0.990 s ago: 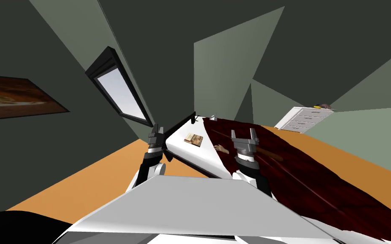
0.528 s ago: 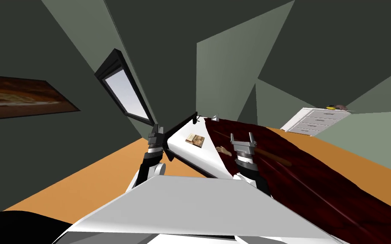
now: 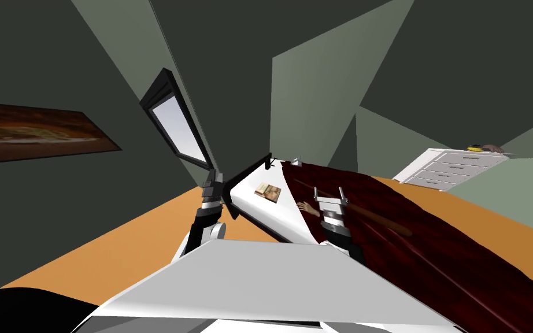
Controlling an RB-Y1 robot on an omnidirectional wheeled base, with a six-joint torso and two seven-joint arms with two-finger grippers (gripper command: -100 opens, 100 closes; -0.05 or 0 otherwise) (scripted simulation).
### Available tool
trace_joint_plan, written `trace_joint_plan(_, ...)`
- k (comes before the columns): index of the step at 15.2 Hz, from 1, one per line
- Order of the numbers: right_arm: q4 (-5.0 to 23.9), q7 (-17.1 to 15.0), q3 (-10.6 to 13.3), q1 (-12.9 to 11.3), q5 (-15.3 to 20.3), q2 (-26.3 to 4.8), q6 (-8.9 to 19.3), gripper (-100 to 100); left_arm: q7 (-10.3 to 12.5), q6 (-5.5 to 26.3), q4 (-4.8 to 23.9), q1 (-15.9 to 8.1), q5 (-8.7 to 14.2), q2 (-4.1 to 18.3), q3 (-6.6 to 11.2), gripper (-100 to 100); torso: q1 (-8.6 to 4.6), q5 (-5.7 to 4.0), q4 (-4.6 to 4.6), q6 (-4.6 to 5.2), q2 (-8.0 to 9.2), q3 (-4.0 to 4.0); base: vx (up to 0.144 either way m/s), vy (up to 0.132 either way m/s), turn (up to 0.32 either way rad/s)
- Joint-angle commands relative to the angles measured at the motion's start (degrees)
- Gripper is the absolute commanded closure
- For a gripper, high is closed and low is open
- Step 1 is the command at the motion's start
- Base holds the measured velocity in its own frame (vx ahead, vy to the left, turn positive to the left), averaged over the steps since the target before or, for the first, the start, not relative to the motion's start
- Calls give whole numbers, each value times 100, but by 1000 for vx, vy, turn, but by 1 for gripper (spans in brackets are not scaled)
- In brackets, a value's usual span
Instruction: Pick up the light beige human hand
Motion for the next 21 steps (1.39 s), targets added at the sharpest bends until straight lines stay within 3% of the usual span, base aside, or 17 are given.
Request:
trace_joint_plan(1, 150, -286, 7, -1, -143, -3, -3, -100, 0, 0, 0, 0, 0, 0, 0, 0, 0, 0, 0, 0, 0, 0, 28, 5, 102)
trace_joint_plan(2, 150, -387, 7, -1, -143, -3, -3, -100, 0, 0, 0, 0, 0, 0, 0, 0, 0, 0, 0, 0, -1, 0, 22, -1, 24)
trace_joint_plan(3, 353, -540, 13, 33, -348, -23, -22, -100, 0, 0, 0, 0, 0, 0, 0, 0, -1, 0, 0, 2, 0, 0, 32, 3, 86)
trace_joint_plan(6, 353, -764, 13, 33, -348, -23, -22, -100, 0, 0, 0, 0, 0, 0, 0, 0, -1, 0, 0, 2, -1, -1, 24, 1, 44)
trace_joint_plan(7, 560, -975, 18, 68, -557, -38, -43, -100, 0, 0, 0, 0, 0, 0, 0, 0, -1, 0, 1, 2, 2, 1, 21, 4, 85)
trace_joint_plan(9, 560, -1147, 18, 68, -557, -38, -43, -100, 0, 0, 0, 0, 0, 0, 0, 0, -1, 0, 0, 0, 0, 0, 25, -1, 81)
trace_joint_plan(10, 768, -1297, 23, 103, -769, -48, -63, -100, 0, 0, 0, 0, 0, 0, 0, 0, -2, 0, 0, 2, 1, 0, 28, 1, 107)
trace_joint_plan(13, 768, -1535, 23, 103, -769, -48, -63, -100, 0, 0, 0, 1, 0, 0, 0, 0, -2, 0, 0, 2, -1, -1, 26, -1, 41)
trace_joint_plan(14, 978, -1746, 29, 138, -982, -54, -83, -100, 0, 0, 0, 1, 0, 0, 1, 0, -1, 0, 0, 2, 1, 1, 23, 6, 82)
trace_joint_plan(16, 978, -1926, 29, 138, -982, -54, -83, -100, 0, 0, 0, 0, 0, 0, 0, 0, 0, 1, 0, 1, 0, 0, 27, 2, 78)
trace_joint_plan(17, 1189, -2085, 35, 172, -1196, -55, -104, -100, 0, 0, 0, 0, 0, 0, 0, 0, 0, 1, 0, 1, 0, 0, 30, 1, 109)
trace_joint_plan(20, 1189, -2319, 35, 172, -1196, -55, -104, -100, 0, 0, 0, 1, 0, 0, 0, 0, 0, 1, 0, 2, -2, -1, 26, 0, 47)
trace_joint_plan(21, 1399, -2526, 41, 206, -1410, -51, -125, -100, 0, 0, 0, 1, 0, 0, 1, 0, -1, 1, 0, 2, 1, 0, 26, 2, 99)
